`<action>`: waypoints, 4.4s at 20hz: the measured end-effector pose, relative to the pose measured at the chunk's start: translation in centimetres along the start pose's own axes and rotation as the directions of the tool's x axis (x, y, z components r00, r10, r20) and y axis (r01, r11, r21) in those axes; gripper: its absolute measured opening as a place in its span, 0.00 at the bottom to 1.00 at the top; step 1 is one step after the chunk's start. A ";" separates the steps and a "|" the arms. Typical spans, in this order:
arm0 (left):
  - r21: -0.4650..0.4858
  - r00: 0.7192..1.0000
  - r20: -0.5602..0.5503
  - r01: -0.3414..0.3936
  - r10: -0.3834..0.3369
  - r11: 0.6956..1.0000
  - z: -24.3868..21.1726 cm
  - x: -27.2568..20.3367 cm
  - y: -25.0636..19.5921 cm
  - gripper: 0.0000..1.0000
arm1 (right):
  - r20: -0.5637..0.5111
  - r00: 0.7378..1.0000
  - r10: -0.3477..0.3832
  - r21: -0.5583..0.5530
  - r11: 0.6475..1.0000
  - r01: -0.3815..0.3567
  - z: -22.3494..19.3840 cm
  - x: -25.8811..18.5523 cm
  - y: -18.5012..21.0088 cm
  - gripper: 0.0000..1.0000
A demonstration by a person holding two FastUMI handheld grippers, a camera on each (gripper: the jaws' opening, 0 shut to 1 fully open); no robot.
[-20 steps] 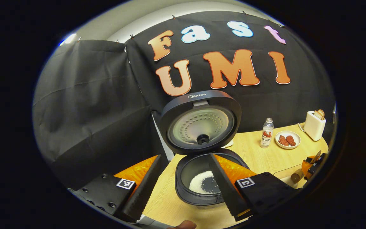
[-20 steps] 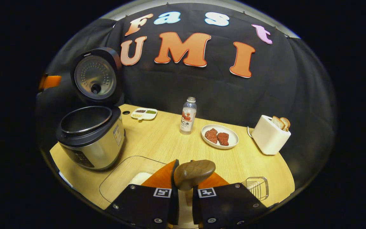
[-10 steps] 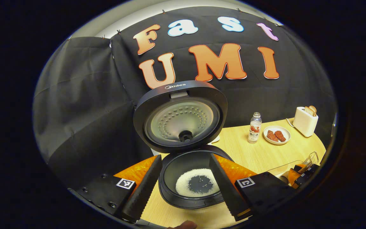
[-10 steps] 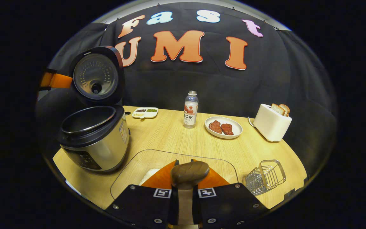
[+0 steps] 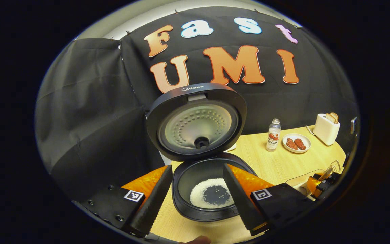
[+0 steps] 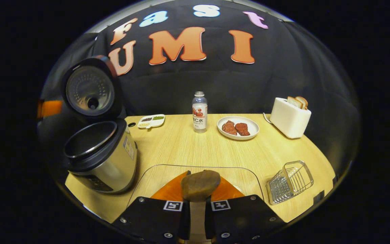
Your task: Close the left gripper, press the button to open the rice cooker; take a wooden spoon from the chopstick holder with the right hand, scoop a spoonful of rice and pour it into the rice cooker, then put the wooden spoon back into the chopstick holder.
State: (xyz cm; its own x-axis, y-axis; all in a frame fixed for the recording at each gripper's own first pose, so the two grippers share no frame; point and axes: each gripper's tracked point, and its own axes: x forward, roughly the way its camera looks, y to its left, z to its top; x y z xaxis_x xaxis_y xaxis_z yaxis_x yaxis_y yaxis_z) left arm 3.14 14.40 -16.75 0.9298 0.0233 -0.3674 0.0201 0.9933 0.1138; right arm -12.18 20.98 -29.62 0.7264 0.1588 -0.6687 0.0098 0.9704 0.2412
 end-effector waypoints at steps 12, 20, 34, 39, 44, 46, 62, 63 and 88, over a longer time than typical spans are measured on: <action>0.037 1.000 -0.010 0.004 -0.003 0.999 -0.2 0.7 1.5 0.95 | -0.103 0.981 0.166 0.528 0.845 -0.088 -0.5 1.4 1.3 0.16; 0.035 1.000 -0.029 0.001 0.000 0.999 -0.6 1.2 1.6 0.95 | -0.140 0.955 0.261 0.686 0.721 -0.096 -1.2 2.1 1.8 0.16; 0.033 0.999 -0.032 -0.019 0.020 0.999 0.5 1.2 0.3 0.95 | -0.102 0.855 0.508 0.890 0.431 -0.150 -2.3 3.0 2.8 0.16; 0.040 0.999 -0.011 -0.030 0.031 0.999 1.4 0.8 -0.2 0.95 | -0.047 0.837 0.546 0.916 0.357 -0.182 -1.3 2.2 2.1 0.16; 0.037 0.999 0.006 -0.035 0.035 0.999 2.1 0.4 -0.7 0.95 | 0.042 0.833 0.552 0.941 0.258 -0.218 1.9 1.0 0.3 0.16; 0.035 0.999 0.009 -0.039 0.039 0.999 2.1 0.3 -0.7 0.95 | 0.083 0.831 0.550 0.950 0.208 -0.233 3.1 0.5 -0.6 0.16; -0.142 0.996 0.075 -0.042 0.053 0.989 4.1 -1.9 -0.7 0.94 | 0.310 0.739 0.599 0.950 -0.172 -0.260 11.9 -2.3 -0.2 0.16; -0.151 0.995 0.075 -0.059 0.071 0.987 4.0 -2.1 0.0 1.00 | 0.314 0.728 0.609 0.949 -0.181 -0.258 12.7 -2.4 0.6 0.16; -0.228 0.935 -0.007 -0.346 0.354 0.910 -2.7 -4.9 15.9 0.95 | 0.061 0.720 0.692 0.946 0.189 -0.262 13.5 5.1 18.7 0.16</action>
State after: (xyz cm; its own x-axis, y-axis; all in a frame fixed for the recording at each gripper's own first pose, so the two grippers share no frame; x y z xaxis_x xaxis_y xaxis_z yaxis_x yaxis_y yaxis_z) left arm -2.11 30.36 -15.62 0.8739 0.3744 -0.3101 -0.3877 0.9216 0.0200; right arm 0.98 37.43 -19.02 0.5715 0.7744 -0.2715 0.4617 -0.0299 0.8865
